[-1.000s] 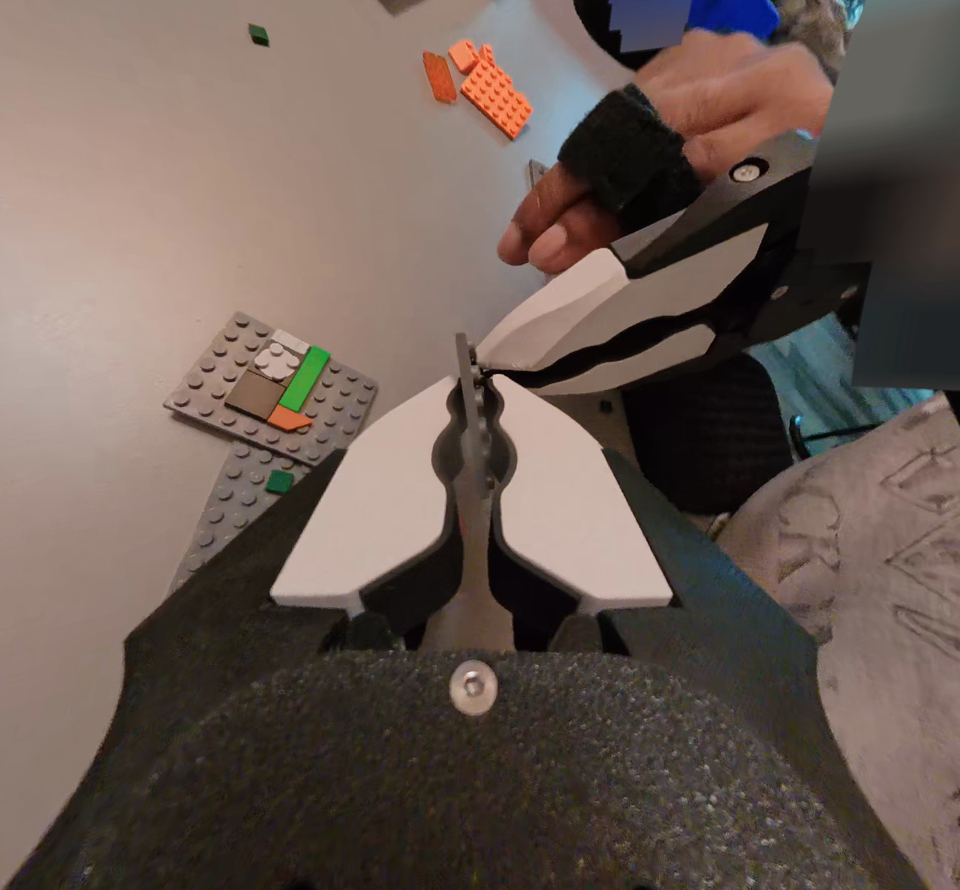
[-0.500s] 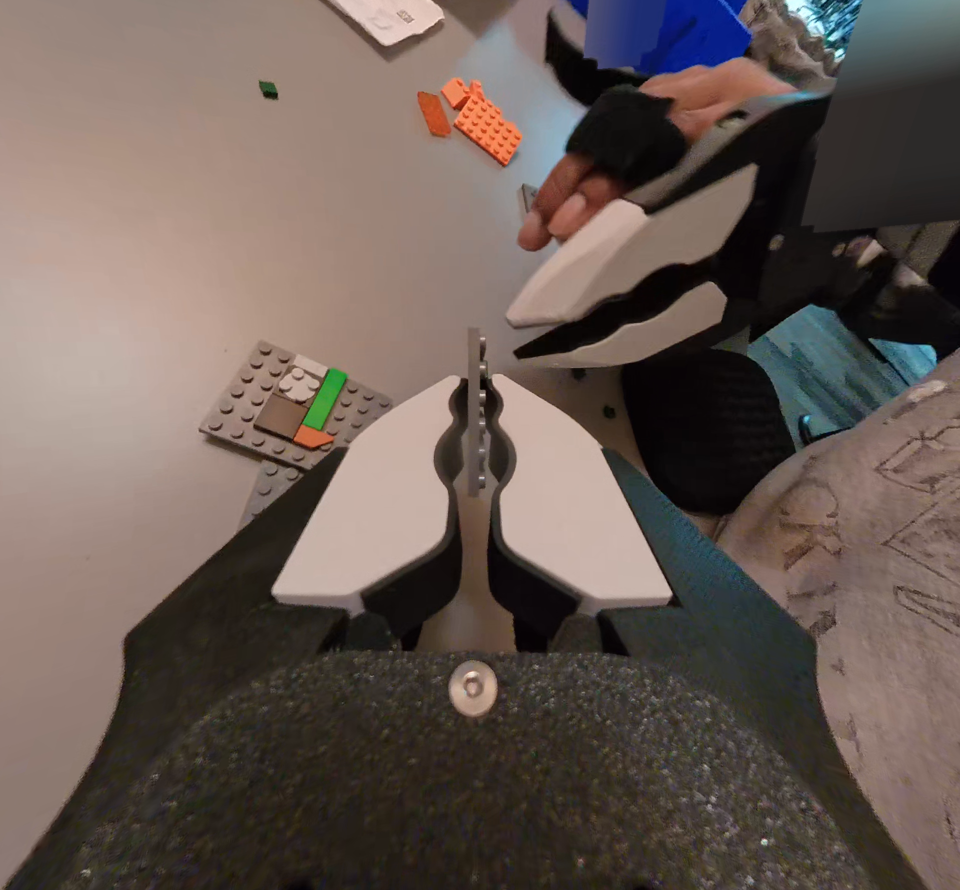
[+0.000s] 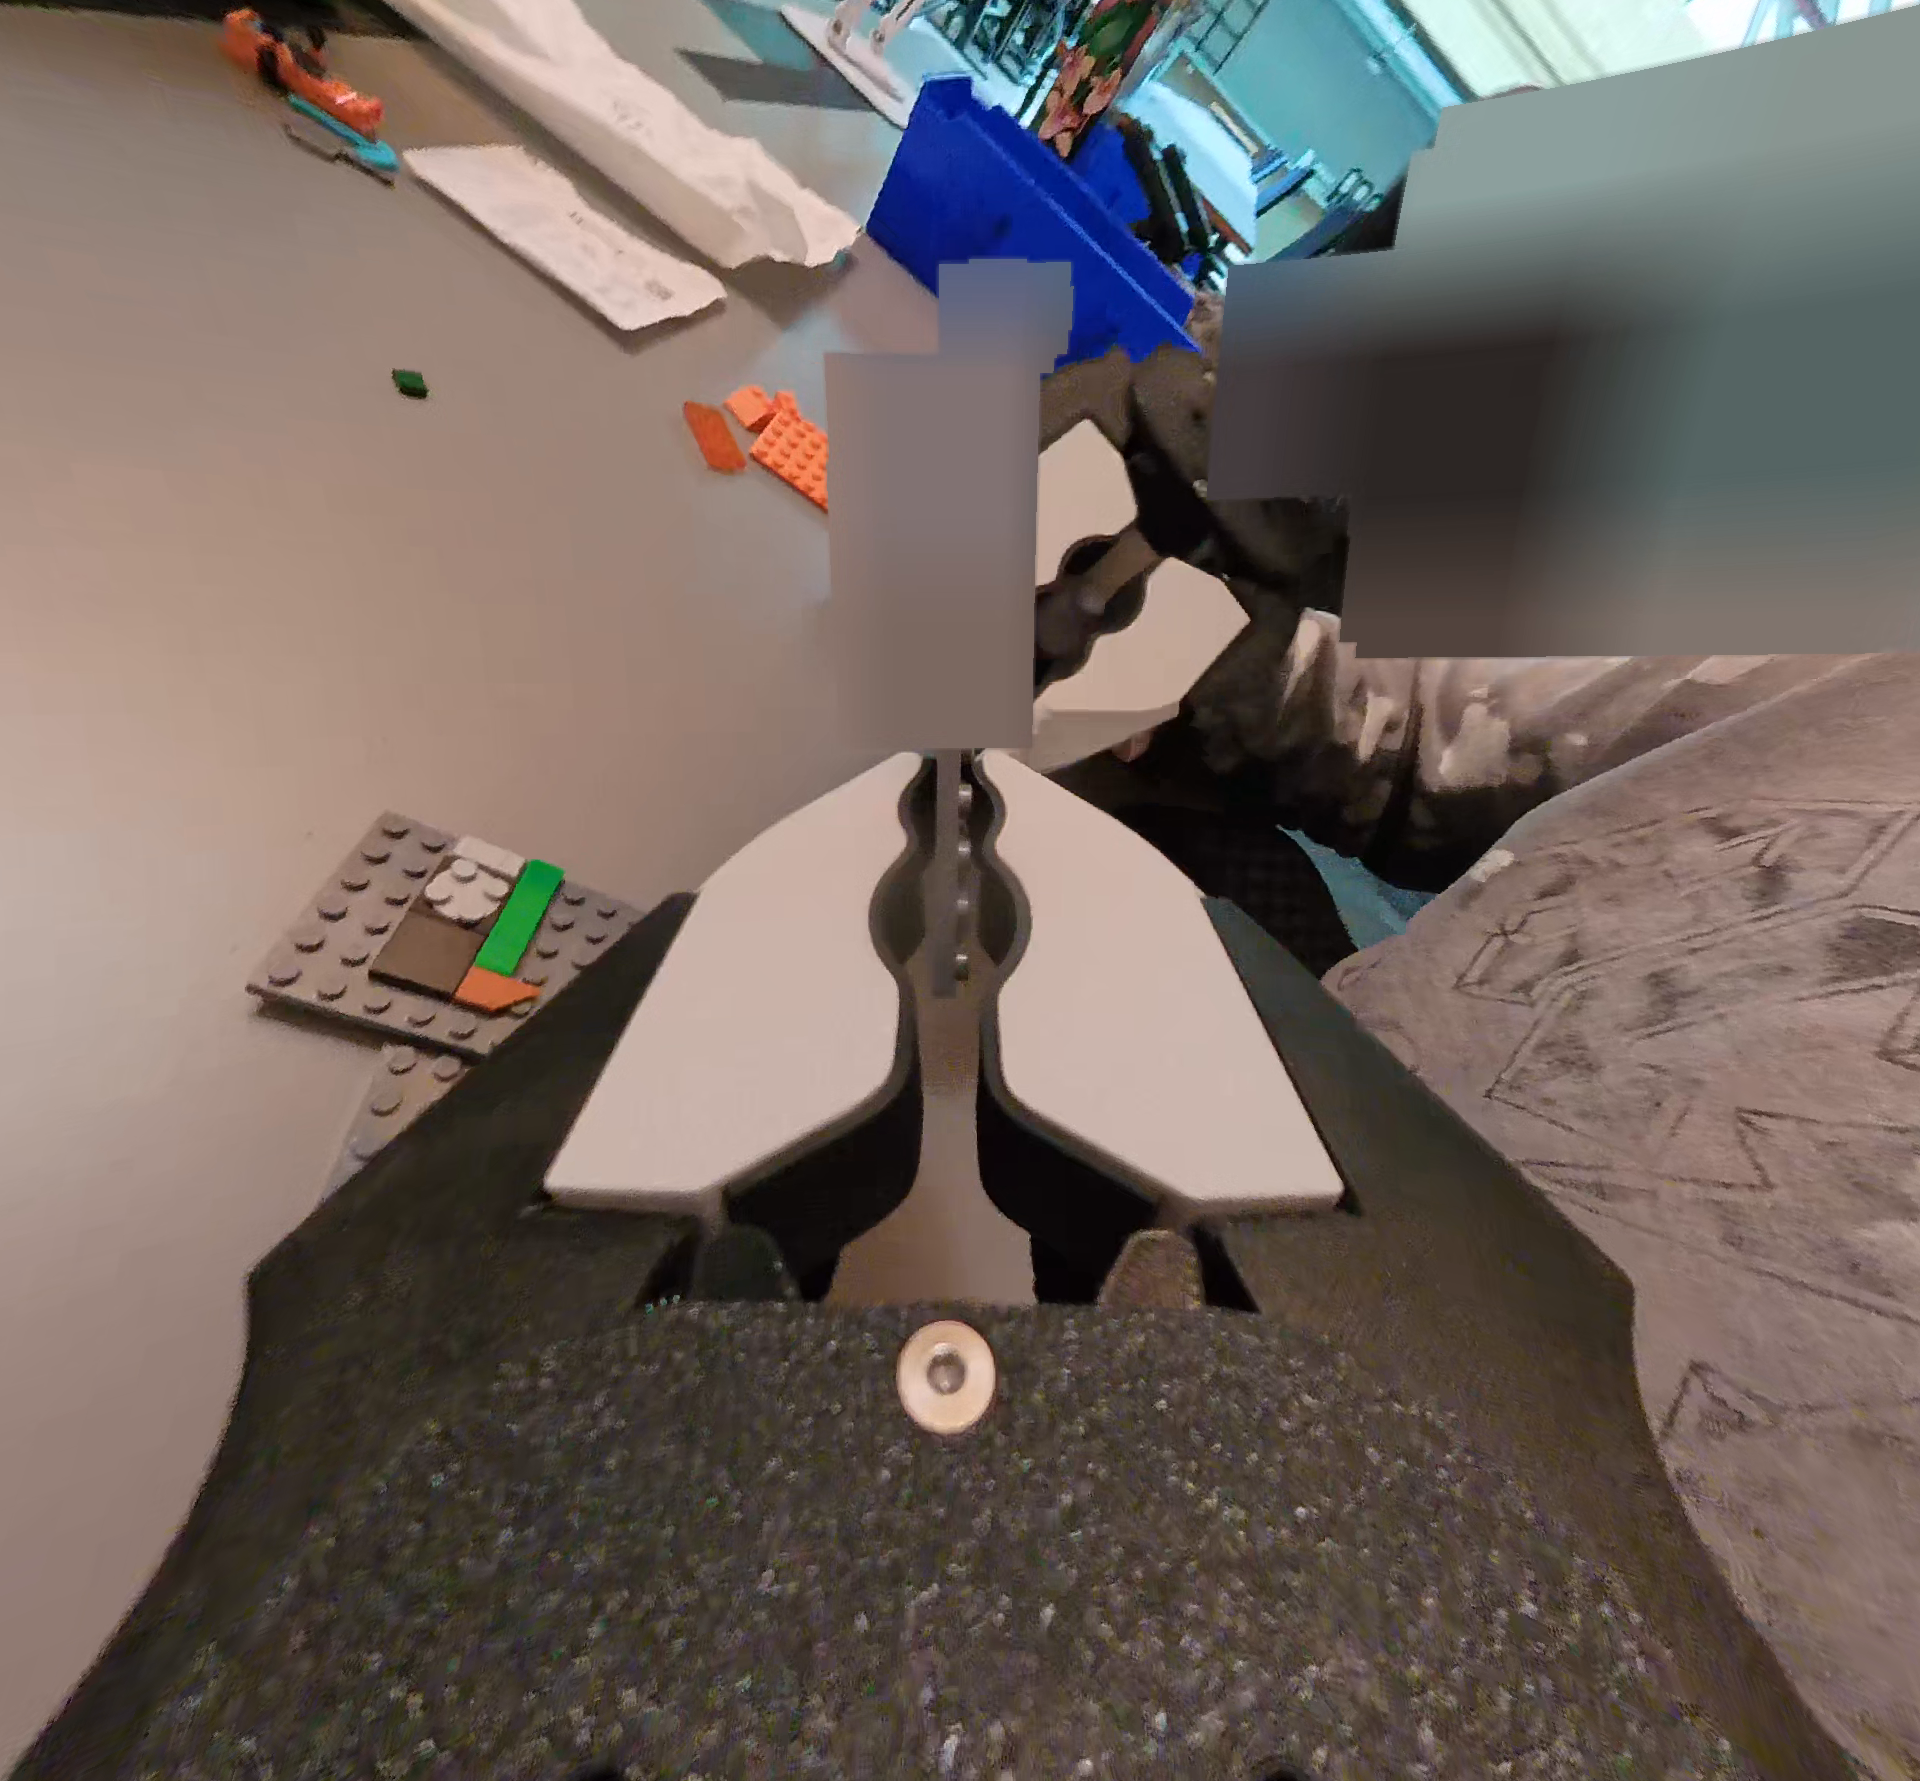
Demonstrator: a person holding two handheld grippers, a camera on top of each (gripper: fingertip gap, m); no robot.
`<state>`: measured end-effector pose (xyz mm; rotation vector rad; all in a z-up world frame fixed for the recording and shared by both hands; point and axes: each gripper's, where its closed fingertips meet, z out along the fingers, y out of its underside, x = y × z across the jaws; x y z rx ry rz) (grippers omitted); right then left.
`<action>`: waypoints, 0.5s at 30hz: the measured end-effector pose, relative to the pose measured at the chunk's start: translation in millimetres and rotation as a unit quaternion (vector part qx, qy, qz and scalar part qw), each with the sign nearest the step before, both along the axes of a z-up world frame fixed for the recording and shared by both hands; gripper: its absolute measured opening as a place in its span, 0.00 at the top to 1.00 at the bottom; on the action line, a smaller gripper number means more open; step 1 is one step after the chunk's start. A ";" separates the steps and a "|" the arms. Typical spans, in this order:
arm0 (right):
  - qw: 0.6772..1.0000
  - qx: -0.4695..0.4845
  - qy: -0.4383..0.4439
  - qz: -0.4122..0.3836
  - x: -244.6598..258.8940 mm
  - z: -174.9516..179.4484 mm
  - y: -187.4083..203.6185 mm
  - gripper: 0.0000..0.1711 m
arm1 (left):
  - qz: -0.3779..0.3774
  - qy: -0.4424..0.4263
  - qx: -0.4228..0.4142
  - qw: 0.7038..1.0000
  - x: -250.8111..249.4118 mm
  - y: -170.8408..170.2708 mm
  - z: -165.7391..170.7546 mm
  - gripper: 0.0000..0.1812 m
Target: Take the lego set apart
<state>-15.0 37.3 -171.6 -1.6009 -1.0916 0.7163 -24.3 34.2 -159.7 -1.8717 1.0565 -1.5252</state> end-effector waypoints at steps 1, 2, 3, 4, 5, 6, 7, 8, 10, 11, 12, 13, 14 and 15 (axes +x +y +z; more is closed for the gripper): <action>1.000 -0.013 0.016 0.012 0.7 3.6 -2.4 0.93 | -0.006 -0.009 0.005 1.000 0.3 -2.7 3.0 0.97; 0.999 -0.026 0.032 0.023 1.8 8.0 -4.4 0.94 | -0.012 -0.020 0.012 1.000 0.7 -5.2 6.4 0.96; 0.998 -0.038 0.048 0.034 3.2 12.1 -6.2 0.96 | -0.018 -0.031 0.019 0.999 0.9 -7.6 10.1 0.96; 0.996 -0.053 0.060 0.048 4.2 14.8 -8.7 0.96 | -0.025 -0.039 0.023 0.999 0.9 -10.2 13.1 0.96; 0.994 -0.065 0.068 0.059 5.2 16.3 -10.4 0.97 | -0.031 -0.042 0.027 0.998 1.0 -12.5 14.9 0.96; 0.992 -0.074 0.075 0.065 5.9 17.2 -11.2 0.97 | -0.033 -0.044 0.032 0.998 1.4 -13.5 15.9 0.96; 0.990 -0.085 0.081 0.073 6.4 17.7 -12.4 0.97 | -0.036 -0.043 0.036 0.998 1.8 -14.3 15.9 0.96; 0.988 -0.100 0.085 0.080 6.9 17.6 -13.1 0.97 | -0.038 -0.040 0.039 0.998 2.1 -15.1 15.0 0.96; 0.984 -0.129 0.090 0.088 8.6 16.5 -12.1 0.97 | -0.035 -0.028 0.045 0.998 3.0 -14.4 11.1 0.97; 0.982 -0.139 0.093 0.086 9.5 16.5 -10.1 0.96 | -0.030 -0.021 0.049 0.998 3.4 -12.8 9.1 0.97; 0.981 -0.146 0.099 0.079 10.7 17.0 -6.7 0.96 | -0.026 -0.013 0.052 0.998 3.6 -11.6 6.6 0.97; 0.981 -0.153 0.102 0.069 11.9 16.7 -2.9 0.96 | -0.027 -0.007 0.045 0.999 3.8 -11.5 4.1 0.96; 0.982 -0.152 0.099 0.054 12.8 15.6 1.2 0.95 | -0.016 -0.005 0.035 0.999 4.2 -8.4 2.3 0.97; 0.985 -0.141 0.088 0.035 13.1 13.6 5.3 0.95 | 0.002 -0.004 0.026 1.000 4.4 -3.4 0.1 0.97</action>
